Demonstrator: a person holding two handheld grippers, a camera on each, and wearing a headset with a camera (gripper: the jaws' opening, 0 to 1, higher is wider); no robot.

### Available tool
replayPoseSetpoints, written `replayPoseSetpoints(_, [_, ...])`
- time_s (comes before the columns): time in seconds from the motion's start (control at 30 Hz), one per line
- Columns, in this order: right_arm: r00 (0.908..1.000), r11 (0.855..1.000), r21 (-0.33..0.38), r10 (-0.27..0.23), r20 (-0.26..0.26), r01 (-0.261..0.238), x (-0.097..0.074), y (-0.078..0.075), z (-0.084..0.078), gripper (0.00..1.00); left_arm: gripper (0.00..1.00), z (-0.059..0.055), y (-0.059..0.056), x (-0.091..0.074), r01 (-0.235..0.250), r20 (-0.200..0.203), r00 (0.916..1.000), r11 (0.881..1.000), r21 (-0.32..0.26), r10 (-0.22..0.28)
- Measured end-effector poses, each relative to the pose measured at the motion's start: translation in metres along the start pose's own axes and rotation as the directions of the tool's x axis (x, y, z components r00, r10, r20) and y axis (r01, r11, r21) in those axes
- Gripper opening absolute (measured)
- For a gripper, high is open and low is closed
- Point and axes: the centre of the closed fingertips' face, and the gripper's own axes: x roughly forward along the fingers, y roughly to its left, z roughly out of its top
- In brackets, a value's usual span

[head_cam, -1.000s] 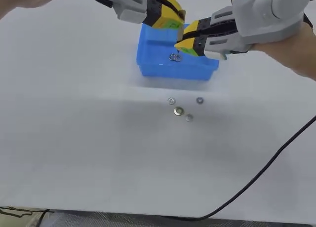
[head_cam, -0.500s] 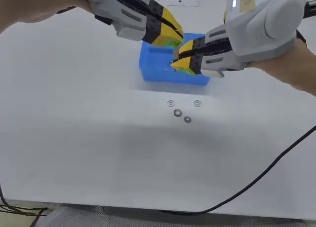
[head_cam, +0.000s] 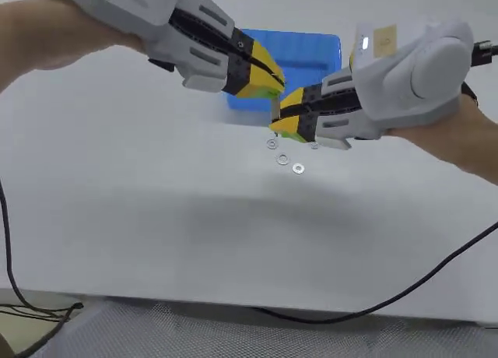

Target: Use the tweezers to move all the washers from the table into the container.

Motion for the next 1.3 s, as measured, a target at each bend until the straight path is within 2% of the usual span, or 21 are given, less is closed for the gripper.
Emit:
replayPoseSetpoints(0.13, [0.9999, 1.000, 0.012, 0.002, -0.017, -0.002, 0.002, 0.012, -0.010, 0.09, 0.05, -0.012, -0.007, 0.010, 0.008, -0.002, 1.0000, 1.000, -0.006, -0.008])
replayPoseSetpoints(0.23, [0.9996, 1.000, 0.027, -0.003, -0.028, 0.004, 0.002, 0.016, -0.016, 0.09, 0.05, -0.017, -0.008, 0.014, 0.004, 0.001, 1.0000, 1.000, -0.016, -0.004])
replayPoseSetpoints(0.6, [0.9995, 0.998, 0.062, -0.014, -0.029, 0.016, 0.007, 0.013, -0.027, 0.10, 0.05, -0.025, -0.005, 0.022, 0.011, -0.017, 0.9998, 1.000, 0.001, -0.011])
replayPoseSetpoints(0.77, [0.9996, 0.997, 0.080, -0.003, -0.028, 0.006, 0.010, 0.014, -0.033, 0.11, 0.05, -0.029, -0.007, 0.025, 0.022, -0.020, 0.9996, 1.000, -0.015, -0.022])
replayPoseSetpoints(0.97, [0.9999, 0.994, 0.107, -0.002, -0.014, 0.004, 0.011, 0.013, -0.033, 0.11, 0.05, -0.028, -0.007, 0.025, 0.024, -0.006, 0.9997, 0.999, -0.035, -0.024])
replayPoseSetpoints(1.3, [0.9999, 0.994, 0.110, 0.000, -0.016, 0.002, 0.010, 0.014, -0.031, 0.11, 0.05, -0.025, -0.010, 0.025, 0.030, -0.003, 0.9995, 0.999, -0.039, -0.030])
